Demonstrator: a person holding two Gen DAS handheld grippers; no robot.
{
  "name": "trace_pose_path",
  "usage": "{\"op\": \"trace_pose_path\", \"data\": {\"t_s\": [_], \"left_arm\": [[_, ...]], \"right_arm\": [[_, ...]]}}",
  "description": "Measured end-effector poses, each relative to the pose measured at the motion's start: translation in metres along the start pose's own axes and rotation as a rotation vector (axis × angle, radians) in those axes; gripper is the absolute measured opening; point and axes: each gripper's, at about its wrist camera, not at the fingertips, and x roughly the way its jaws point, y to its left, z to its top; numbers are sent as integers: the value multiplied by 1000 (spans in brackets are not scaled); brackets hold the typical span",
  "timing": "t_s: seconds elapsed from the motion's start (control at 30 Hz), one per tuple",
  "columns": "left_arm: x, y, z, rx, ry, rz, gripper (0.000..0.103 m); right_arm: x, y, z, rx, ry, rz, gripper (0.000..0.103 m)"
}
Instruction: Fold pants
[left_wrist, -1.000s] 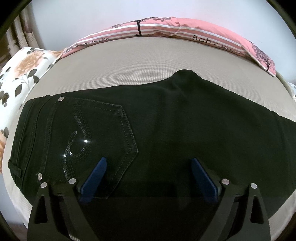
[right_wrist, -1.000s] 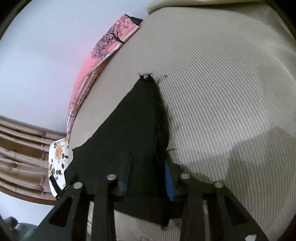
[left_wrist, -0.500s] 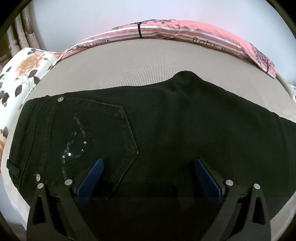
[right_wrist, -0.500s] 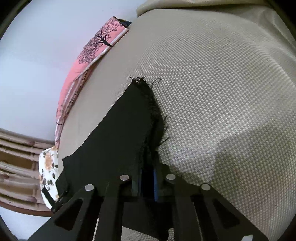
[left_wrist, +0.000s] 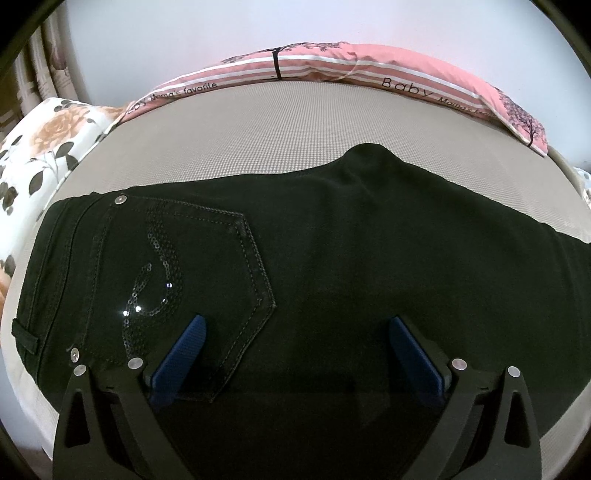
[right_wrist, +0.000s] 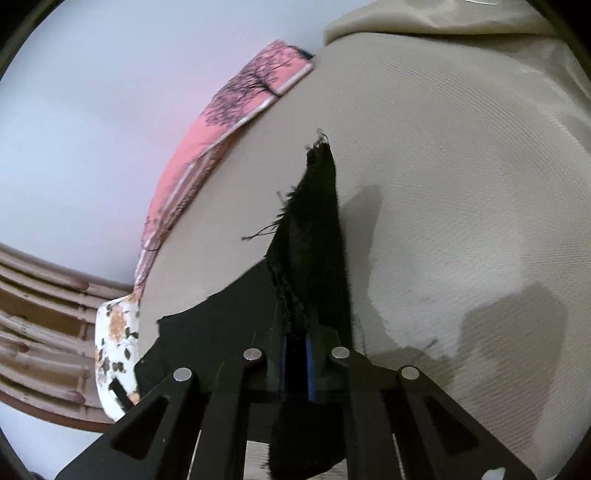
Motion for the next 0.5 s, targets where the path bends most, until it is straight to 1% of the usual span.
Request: {"op": "trace_pose_path", "data": {"t_s": [0.27,0.33,0.4,0.5], "left_arm": [[-5,1,1,0,18,41,99],[-9,3,0,1,3,52,99],[-14,4,-1,-1,-9,49,99],[-23,7,0,-9,-31,39,99]], "right_arm": [[29,52,-5,-56,42,63,8],[38,66,-7,-72,54,77,8],[46,78,-9,-80,66,84,8],[68,101,-13,-108,109,84,8]]}}
